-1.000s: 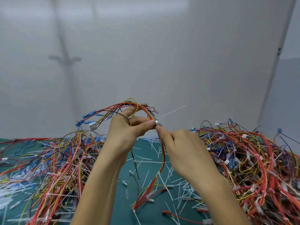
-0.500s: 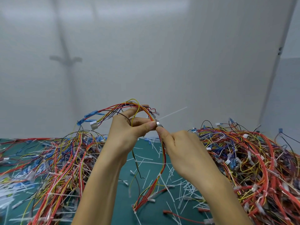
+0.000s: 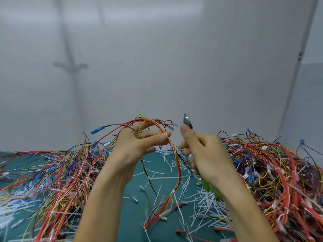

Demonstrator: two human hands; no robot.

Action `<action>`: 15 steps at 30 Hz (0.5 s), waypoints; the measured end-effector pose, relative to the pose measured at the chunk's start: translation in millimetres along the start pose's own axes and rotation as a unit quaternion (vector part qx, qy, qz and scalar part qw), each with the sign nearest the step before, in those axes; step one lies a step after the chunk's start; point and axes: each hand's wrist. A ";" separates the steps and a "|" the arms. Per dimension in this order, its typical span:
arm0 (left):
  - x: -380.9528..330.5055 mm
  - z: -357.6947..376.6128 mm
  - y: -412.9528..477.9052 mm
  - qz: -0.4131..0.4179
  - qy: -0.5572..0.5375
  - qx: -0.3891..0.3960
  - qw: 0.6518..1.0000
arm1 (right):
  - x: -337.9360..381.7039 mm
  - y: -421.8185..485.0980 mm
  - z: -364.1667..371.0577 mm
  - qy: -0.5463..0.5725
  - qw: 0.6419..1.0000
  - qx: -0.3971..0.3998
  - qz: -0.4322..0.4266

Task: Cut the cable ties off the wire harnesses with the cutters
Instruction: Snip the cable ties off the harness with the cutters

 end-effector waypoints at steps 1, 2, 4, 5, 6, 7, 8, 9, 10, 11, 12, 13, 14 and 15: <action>0.1 -1.4 0.1 -0.005 -0.004 -0.002 1.000 | -1.8 0.3 -2.6 0.021 1.000 0.019 0.007; 0.6 -2.6 0.7 -0.008 -0.010 -0.001 1.000 | -3.1 -0.3 -4.7 0.030 0.999 0.040 0.012; 1.3 -2.0 1.9 -0.011 -0.030 0.010 0.999 | -4.0 -2.0 -4.5 0.027 0.997 0.074 0.009; 1.8 -0.6 2.2 -0.013 -0.039 0.018 0.999 | -5.0 -2.1 -2.4 0.024 0.996 0.080 0.003; 2.9 0.8 2.8 -0.016 -0.041 0.026 0.999 | -5.8 -2.0 0.1 0.023 0.997 0.079 -0.004; 3.9 2.0 3.3 -0.020 -0.037 0.033 0.999 | -7.0 -1.4 2.7 0.025 0.997 0.073 -0.010; 4.5 2.7 3.4 -0.023 -0.027 0.043 0.998 | -7.7 -0.6 4.8 0.032 0.997 0.065 -0.014; 4.7 2.9 3.5 -0.024 -0.012 0.054 0.998 | -7.9 -0.1 5.7 0.044 0.997 0.056 -0.016; 4.9 2.9 3.3 -0.024 0.008 0.063 0.998 | -8.2 0.5 5.4 0.059 0.997 0.046 -0.015; 4.5 3.3 2.7 -0.028 0.030 0.063 0.997 | -8.4 1.2 4.5 0.072 0.997 0.031 -0.013; 3.8 4.1 1.6 -0.038 0.053 0.055 0.996 | -8.9 2.1 2.8 0.083 0.996 0.010 -0.008; 3.5 4.8 0.5 -0.050 0.076 0.046 0.995 | -10.0 3.4 1.3 0.090 0.996 -0.013 -0.002; 3.6 4.9 -0.7 -0.059 0.098 0.047 0.992 | -11.3 4.9 -0.4 0.093 0.995 -0.036 0.003; 3.6 4.7 -1.9 -0.062 0.118 0.060 0.989 | -12.7 6.3 -1.9 0.092 0.994 -0.056 0.007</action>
Point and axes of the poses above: each hand's wrist, its own y-axis towards the middle knuckle, its own z-axis out of the palm, x = y × z, and after that the axes turned 3 degrees about y, right-handed
